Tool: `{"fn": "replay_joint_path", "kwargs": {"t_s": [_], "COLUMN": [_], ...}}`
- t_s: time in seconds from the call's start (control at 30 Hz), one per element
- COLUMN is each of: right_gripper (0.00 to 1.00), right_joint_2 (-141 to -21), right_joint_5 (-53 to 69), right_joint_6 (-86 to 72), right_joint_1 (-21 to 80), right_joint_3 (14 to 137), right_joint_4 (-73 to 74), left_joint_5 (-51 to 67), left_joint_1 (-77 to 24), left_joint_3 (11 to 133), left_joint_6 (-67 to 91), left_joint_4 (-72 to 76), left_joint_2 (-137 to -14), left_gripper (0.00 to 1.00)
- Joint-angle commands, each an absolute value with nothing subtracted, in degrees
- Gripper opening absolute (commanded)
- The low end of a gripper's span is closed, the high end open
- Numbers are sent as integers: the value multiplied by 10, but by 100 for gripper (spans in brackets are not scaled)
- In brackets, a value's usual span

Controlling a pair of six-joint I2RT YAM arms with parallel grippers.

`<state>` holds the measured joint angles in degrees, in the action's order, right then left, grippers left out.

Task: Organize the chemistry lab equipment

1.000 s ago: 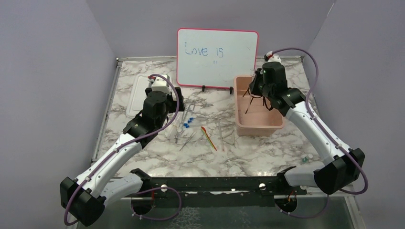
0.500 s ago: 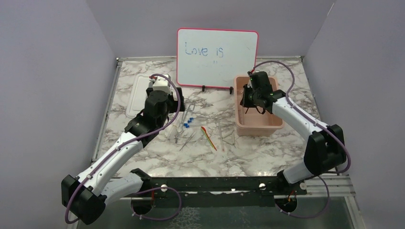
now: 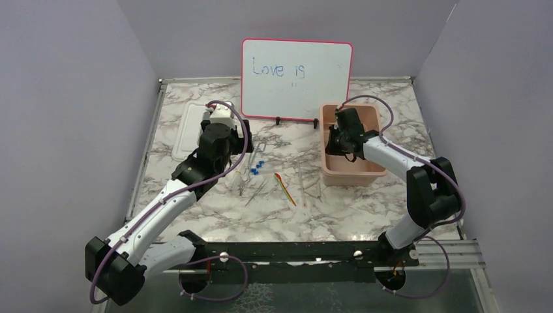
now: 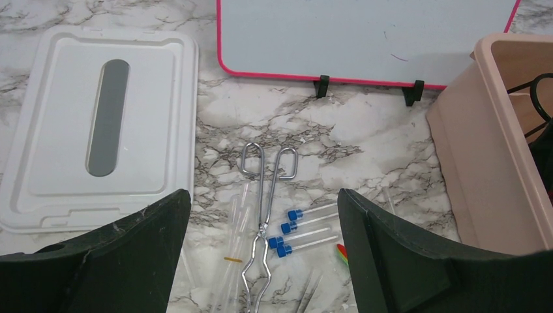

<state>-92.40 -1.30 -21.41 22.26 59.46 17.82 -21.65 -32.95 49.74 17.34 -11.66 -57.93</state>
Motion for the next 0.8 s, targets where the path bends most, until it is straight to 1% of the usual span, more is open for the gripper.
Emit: {"fn": "replay_joint_path", "kwargs": {"t_s": [0.0, 0.23, 0.4, 0.6, 0.77], "right_gripper": [6, 11, 22, 31, 34], "right_joint_2": [-940, -956, -943, -892, -836], "right_joint_5": [-39, -43, -34, -43, -73], "right_joint_6": [-233, -251, -256, -264, -266], "right_joint_1": [222, 222, 222, 222, 225], "right_joint_3": [572, 557, 552, 558, 576], "right_joint_4": [121, 100, 100, 137, 188], "left_joint_5": [-204, -201, -201, -199, -198], "left_joint_1": [-324, -324, -323, -323, -323], "left_joint_3": [497, 497, 496, 496, 498], "left_joint_6": [173, 174, 174, 174, 175], "left_joint_4": [-101, -102, -103, -103, -104], "left_joint_2": [-580, -579, -579, -578, -579], "left_gripper": [85, 86, 86, 86, 85]}}
